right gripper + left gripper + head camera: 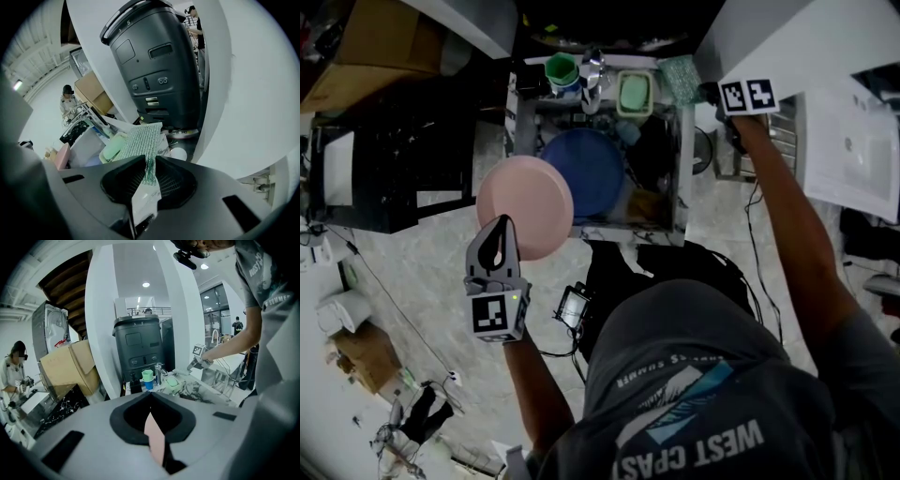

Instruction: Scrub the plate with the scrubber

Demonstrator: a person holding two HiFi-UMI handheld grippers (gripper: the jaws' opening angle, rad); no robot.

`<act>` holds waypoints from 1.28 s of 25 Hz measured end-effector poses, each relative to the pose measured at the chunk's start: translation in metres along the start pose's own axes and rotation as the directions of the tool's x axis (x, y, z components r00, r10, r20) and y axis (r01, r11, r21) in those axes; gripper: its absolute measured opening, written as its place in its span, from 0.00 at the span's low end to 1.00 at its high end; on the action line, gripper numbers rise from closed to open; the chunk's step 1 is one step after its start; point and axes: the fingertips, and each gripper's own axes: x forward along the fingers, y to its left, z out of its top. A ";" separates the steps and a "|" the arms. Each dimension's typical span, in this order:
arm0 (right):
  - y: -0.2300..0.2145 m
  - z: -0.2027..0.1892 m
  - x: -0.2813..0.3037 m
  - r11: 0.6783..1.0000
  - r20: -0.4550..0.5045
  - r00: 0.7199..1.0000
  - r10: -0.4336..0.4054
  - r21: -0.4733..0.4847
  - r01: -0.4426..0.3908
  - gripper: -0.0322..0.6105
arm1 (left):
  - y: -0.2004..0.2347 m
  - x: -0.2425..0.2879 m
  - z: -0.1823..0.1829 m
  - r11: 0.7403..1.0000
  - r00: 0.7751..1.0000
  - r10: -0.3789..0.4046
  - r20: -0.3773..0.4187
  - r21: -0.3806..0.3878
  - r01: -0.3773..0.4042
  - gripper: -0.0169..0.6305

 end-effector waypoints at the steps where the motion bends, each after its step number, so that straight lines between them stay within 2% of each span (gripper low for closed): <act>1: 0.000 0.000 0.000 1.000 0.000 1.000 -0.003 0.001 0.003 0.19 | 0.000 -0.001 0.000 1.000 1.000 0.001 0.001 0.001 -0.001 0.03; 11: 0.003 0.001 -0.010 1.000 0.032 0.999 0.000 0.000 0.000 0.22 | -0.005 -0.014 0.003 1.000 1.000 0.013 0.010 0.014 -0.013 0.03; 21: 0.022 0.020 -0.055 0.999 0.143 0.990 0.017 -0.046 -0.011 0.21 | -0.020 -0.041 0.019 0.999 0.998 0.038 0.051 0.029 -0.039 0.03; 27: 0.057 0.039 -0.108 0.990 0.260 0.964 0.062 -0.136 -0.028 0.11 | -0.030 -0.068 0.028 0.997 0.995 0.059 0.082 0.039 -0.062 0.03; 32: 0.119 0.054 -0.162 0.958 0.348 0.922 0.171 -0.278 -0.073 0.10 | -0.035 -0.094 0.039 0.996 0.993 0.064 0.104 0.051 -0.069 0.03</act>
